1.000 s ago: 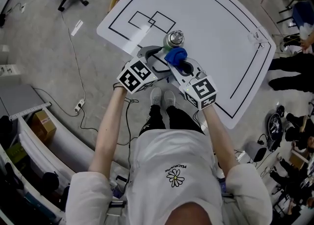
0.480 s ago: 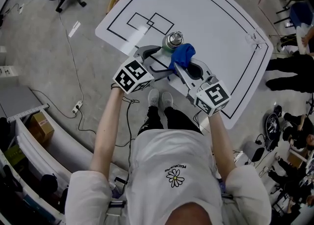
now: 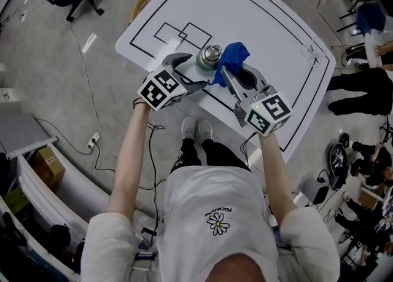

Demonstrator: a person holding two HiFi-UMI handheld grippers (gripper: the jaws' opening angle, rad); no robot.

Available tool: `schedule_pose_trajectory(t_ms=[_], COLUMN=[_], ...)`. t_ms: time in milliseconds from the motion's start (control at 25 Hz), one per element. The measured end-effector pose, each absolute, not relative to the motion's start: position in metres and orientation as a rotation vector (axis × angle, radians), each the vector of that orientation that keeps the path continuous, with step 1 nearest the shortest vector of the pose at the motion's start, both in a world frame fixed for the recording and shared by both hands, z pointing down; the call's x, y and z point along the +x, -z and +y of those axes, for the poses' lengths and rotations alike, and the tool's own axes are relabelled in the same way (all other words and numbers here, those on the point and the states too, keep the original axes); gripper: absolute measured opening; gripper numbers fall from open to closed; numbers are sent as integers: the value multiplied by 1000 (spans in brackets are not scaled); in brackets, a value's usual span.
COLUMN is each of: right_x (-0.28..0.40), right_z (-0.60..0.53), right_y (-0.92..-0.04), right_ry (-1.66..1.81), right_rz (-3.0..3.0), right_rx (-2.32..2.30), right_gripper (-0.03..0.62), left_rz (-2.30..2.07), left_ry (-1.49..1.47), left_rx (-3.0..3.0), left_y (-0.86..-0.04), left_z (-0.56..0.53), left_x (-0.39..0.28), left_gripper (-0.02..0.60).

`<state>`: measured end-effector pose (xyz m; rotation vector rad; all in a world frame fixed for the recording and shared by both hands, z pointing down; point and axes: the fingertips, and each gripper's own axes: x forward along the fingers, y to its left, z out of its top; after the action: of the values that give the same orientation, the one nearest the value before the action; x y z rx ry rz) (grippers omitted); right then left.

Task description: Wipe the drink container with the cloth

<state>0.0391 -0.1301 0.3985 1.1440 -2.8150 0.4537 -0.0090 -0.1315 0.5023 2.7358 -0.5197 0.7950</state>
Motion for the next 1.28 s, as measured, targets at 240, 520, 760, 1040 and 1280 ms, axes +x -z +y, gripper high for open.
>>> schedule_pose_trajectory(t_ms=[240,520,760,1040,1280], right_x=[37,26,17,14,14], right_z=[-129,-123,-118,-119,-121], right_y=[-398,-399,-400,-400,-399], right_ry=[-468,-498,-510,-511,-500], right_rz=[-2818,-2833,-2847,-2843,-2839], right_rx=[1138,1126,1075,1074,1082], right_gripper=[43,43,43,43,43], left_rz=[-508,-524,-516,-510,-553], left_ry=[-784,-812,-813,-812,-766], left_rx=[2727,2699,2686,2715,2726], left_y=[-505,-504,-503,-501,-492], left_z=[-120,-101,-89,-96,-134], left_x=[-1,-6,-5,-12,-11], left_gripper=[390,390,390,390,390])
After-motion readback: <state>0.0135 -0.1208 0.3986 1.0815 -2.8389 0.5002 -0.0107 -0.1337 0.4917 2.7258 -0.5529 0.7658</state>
